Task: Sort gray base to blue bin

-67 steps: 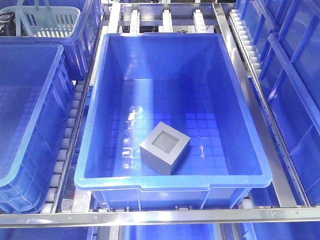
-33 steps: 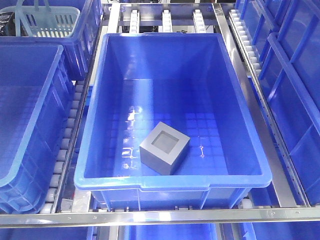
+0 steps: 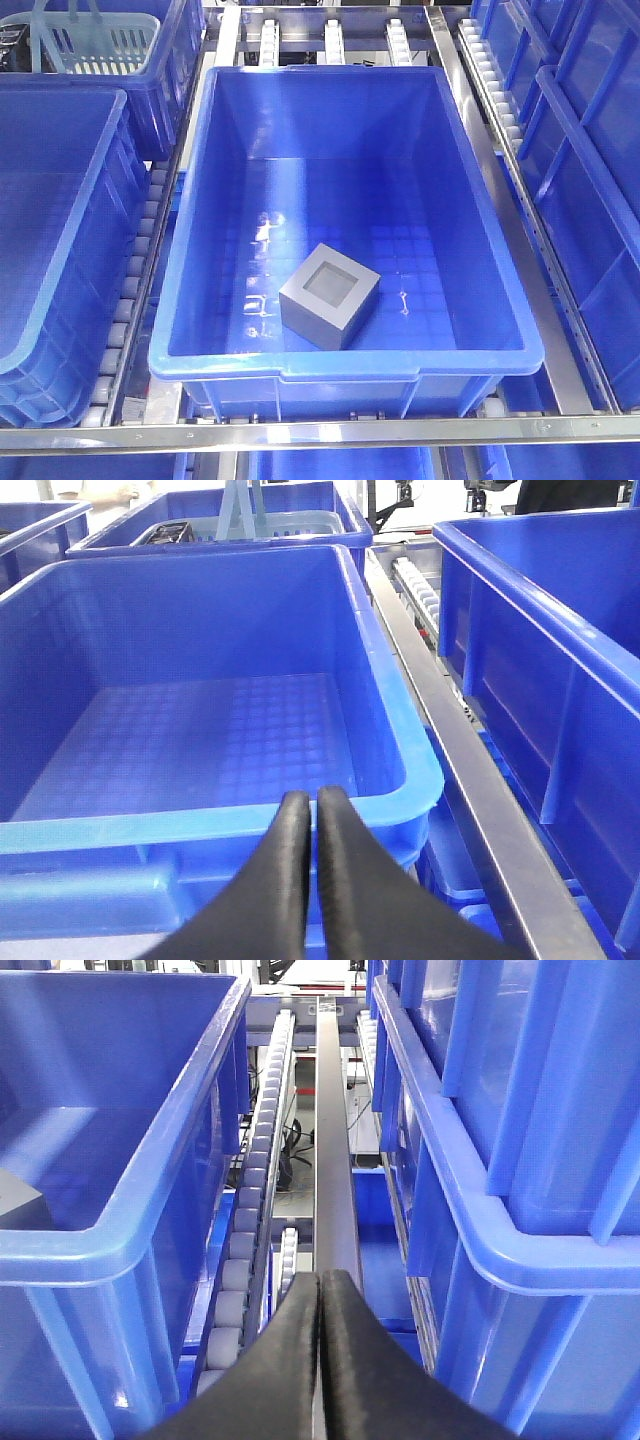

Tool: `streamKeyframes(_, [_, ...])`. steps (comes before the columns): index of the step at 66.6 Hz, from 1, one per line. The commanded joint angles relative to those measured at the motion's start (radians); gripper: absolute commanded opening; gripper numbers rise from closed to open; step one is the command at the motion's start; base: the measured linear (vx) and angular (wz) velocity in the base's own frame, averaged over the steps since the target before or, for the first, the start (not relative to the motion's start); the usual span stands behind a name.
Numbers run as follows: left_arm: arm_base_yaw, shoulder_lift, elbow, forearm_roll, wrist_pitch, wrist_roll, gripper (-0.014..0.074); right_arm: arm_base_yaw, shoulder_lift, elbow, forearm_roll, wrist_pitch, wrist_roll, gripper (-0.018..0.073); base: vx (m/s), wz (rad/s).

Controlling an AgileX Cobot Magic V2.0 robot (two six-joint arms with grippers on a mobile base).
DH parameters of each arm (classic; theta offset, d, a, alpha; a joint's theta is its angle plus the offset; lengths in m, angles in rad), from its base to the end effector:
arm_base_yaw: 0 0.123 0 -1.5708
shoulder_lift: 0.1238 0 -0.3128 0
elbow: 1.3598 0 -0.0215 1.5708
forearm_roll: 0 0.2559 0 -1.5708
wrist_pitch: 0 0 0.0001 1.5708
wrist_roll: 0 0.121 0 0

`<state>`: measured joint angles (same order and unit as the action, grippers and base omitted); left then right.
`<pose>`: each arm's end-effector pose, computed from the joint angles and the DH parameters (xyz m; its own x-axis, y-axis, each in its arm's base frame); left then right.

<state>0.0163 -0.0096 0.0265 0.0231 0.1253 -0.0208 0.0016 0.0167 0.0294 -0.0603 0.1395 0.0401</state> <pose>0.0638 0.0014 0.1913 -0.0550 0.0012 -0.9985 -0.0191 0.9998 0.0023 0.0655 -0.0009 0.1868 -0.0981 -0.0198 -0.9950 0.0048 0.9998 -0.0203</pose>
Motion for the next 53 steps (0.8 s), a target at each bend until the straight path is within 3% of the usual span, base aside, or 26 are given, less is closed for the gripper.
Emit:
streamKeyframes(1, [-0.001,-0.017,0.029,-0.001,-0.067,-0.010,-0.0006,0.002,0.010,0.017,-0.007,-0.079,-0.007,-0.0009,0.00,0.00])
streamKeyframes(53, [-0.001,-0.017,0.029,-0.001,-0.067,-0.010,-0.0006,0.002,0.010,0.017,-0.007,-0.079,-0.007,-0.0009,0.00,0.00])
